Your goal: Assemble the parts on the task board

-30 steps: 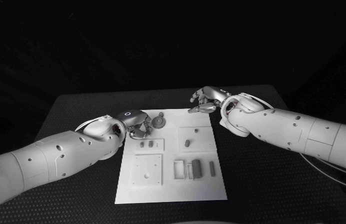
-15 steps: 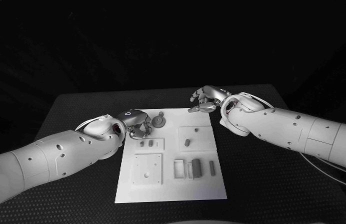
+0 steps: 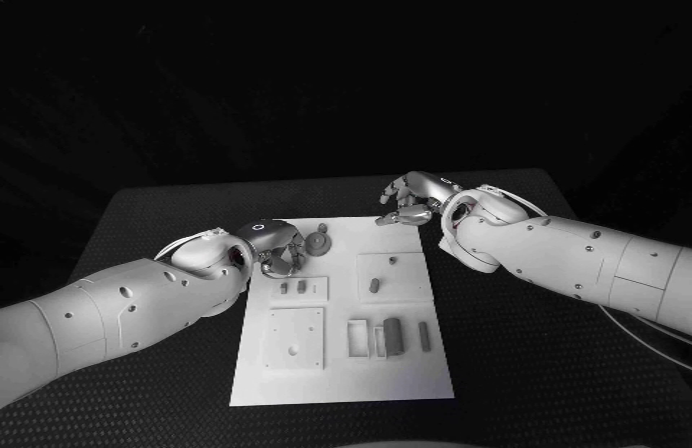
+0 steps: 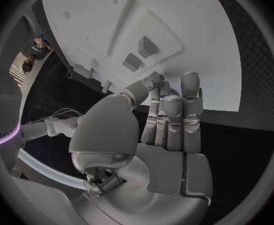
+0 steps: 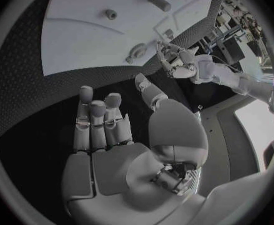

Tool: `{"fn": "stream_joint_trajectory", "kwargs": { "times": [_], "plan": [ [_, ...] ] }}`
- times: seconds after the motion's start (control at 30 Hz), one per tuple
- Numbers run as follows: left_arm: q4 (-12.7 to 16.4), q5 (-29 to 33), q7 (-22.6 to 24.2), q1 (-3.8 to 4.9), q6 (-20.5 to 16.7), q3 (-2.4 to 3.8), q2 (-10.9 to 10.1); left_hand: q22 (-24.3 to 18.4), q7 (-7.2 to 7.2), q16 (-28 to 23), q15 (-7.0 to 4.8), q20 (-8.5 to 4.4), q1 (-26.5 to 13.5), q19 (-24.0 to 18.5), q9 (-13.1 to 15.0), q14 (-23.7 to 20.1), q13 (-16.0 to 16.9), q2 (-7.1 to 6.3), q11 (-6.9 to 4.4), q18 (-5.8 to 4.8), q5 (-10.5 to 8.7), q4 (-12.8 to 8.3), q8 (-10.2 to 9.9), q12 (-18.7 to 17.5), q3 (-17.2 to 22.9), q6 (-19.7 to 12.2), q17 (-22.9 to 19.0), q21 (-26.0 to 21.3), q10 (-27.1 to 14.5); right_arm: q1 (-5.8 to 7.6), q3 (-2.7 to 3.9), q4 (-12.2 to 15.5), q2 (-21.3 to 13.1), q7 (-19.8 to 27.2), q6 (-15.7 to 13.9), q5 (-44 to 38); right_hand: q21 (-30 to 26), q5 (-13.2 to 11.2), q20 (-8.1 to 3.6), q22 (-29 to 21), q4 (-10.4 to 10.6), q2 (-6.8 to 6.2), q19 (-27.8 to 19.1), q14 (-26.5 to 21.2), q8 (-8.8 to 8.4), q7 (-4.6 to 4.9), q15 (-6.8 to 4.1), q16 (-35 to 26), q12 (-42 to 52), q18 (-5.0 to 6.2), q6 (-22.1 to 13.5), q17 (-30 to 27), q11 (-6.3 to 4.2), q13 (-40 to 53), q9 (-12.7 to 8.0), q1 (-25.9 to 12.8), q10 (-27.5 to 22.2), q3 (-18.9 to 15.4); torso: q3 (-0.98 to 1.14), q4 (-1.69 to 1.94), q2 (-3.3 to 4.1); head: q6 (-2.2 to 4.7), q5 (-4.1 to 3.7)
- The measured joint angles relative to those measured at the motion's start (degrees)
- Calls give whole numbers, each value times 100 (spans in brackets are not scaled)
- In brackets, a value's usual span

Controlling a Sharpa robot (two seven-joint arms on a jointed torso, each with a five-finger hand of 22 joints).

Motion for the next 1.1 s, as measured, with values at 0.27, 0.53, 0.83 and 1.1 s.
{"fn": "stream_joint_trajectory", "kwargs": {
  "times": [0.27, 0.53, 0.83, 1.1],
  "plan": [
    [-53, 3, 31, -2, 35, 1, 45, 5, 0, 0, 8, 1, -17, 0, -3, 8, 23, -16, -3, 0, 5, 16, 0, -4, 15, 0, 0, 0, 3, -1, 0, -1, 2, 1, 0, 0, 0, 0, 0, 0, 0, 0, 0, 18, 0, -2, -15, 0, 0, 0, 1, -5, 0, 0, 0, 0, 0, 0, 0, -4, 2, -7, -9],
    [-66, 12, 46, 0, 95, 7, 47, 5, -2, 0, 9, -1, -31, 5, -2, 9, 1, 1, -11, 0, 4, 16, -1, -27, 15, -1, -5, -8, 11, -2, 0, -1, -2, 2, 0, 1, 0, 0, 0, 0, 0, 0, 0, 27, 0, 6, -7, 0, 0, 0, 7, -5, 0, -5, -6, 0, 0, 0, 2, -4, 1, -12, -18],
    [-54, 13, 57, -1, 88, 5, 35, 10, 12, 0, 11, -24, -39, 1, -7, 11, 2, 12, -11, -2, 1, 15, -6, -32, 14, 12, -5, -22, 11, -2, 0, 0, -8, 2, 0, 2, 0, 0, 0, -1, -15, 0, 0, 28, 0, 15, -6, 0, 0, 0, -2, -5, 0, -5, -6, 0, 0, -16, 1, 1, -2, -11, -23],
    [-57, 26, 68, -3, 72, 1, 34, 9, 88, -45, 19, -36, -36, -11, -25, 19, 45, 9, -9, -6, -1, 12, -84, -103, 12, -81, -12, -88, 9, -4, 0, -1, -13, 3, 0, 2, 0, 0, 0, -1, -16, 0, 0, 28, 0, 14, -5, 0, 0, 0, -2, -5, 0, -5, -5, 0, 0, -16, 0, 2, -3, -8, -24]
  ]
}}
